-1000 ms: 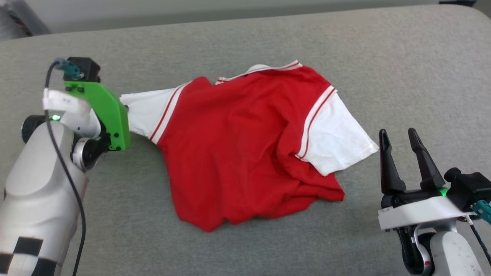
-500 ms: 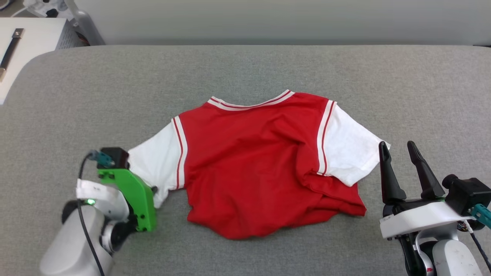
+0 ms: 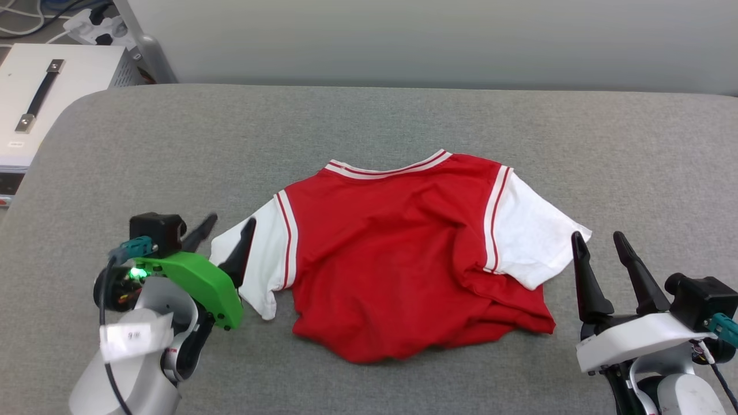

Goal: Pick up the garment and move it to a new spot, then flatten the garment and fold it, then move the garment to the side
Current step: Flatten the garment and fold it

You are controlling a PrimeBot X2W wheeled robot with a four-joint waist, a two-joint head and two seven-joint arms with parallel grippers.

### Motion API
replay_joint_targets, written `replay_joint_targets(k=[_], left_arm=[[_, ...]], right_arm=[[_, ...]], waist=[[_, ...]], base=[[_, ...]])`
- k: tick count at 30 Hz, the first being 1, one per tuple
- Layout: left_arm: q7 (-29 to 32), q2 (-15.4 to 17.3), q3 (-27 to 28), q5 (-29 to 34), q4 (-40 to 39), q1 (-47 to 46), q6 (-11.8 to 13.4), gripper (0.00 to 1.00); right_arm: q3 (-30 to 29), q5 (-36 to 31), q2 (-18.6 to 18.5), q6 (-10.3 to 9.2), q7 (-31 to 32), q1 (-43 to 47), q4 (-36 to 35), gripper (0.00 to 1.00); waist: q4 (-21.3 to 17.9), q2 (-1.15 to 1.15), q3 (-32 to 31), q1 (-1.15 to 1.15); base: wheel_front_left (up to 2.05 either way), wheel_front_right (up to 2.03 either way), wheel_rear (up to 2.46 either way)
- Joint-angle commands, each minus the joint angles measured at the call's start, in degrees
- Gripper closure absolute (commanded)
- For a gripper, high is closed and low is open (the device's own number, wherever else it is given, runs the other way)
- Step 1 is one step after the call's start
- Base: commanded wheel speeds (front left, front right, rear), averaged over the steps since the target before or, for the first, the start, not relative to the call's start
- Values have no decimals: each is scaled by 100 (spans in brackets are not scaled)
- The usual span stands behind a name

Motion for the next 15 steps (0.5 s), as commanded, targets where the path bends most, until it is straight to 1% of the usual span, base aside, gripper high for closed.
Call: replay_joint_targets(k=[1, 4, 6, 9, 10, 12, 15], left_arm=[[-390, 5, 37, 125, -127, 117, -26, 0], [-1300, -49, 69, 354, -408, 297, -27, 0], [-1559, -125, 89, 515, -626, 427, -2, 0], [-1660, -301, 220, 753, -1023, 631, 96, 0], [-1665, -392, 336, 873, -1271, 701, 127, 0], [-1668, -545, 523, 1122, -1691, 862, 121, 0], [-1670, -774, 780, 1349, -2052, 1086, 57, 0]], right_arm=[[6, 51, -56, -5, 89, 59, -45, 0], [31, 44, -185, -5, 435, 78, -126, 0], [36, 35, -291, -5, 759, 64, -183, 0], [72, 9, -502, -5, 1397, -46, -287, 0], [189, -14, -659, -5, 1709, -120, -342, 0], [343, -12, -958, -5, 2222, -311, -459, 0], [321, 141, -1212, -5, 3108, -607, -493, 0]], waist=[[58, 0, -39, 0], [136, 0, -76, 0], [207, 0, -78, 0], [313, 0, -47, 0], [352, 0, -24, 0], [424, 0, 36, 0], [545, 0, 119, 0]], base=[[0, 0, 0], [0, 0, 0], [0, 0, 0], [0, 0, 0], [0, 0, 0], [0, 0, 0], [0, 0, 0]])
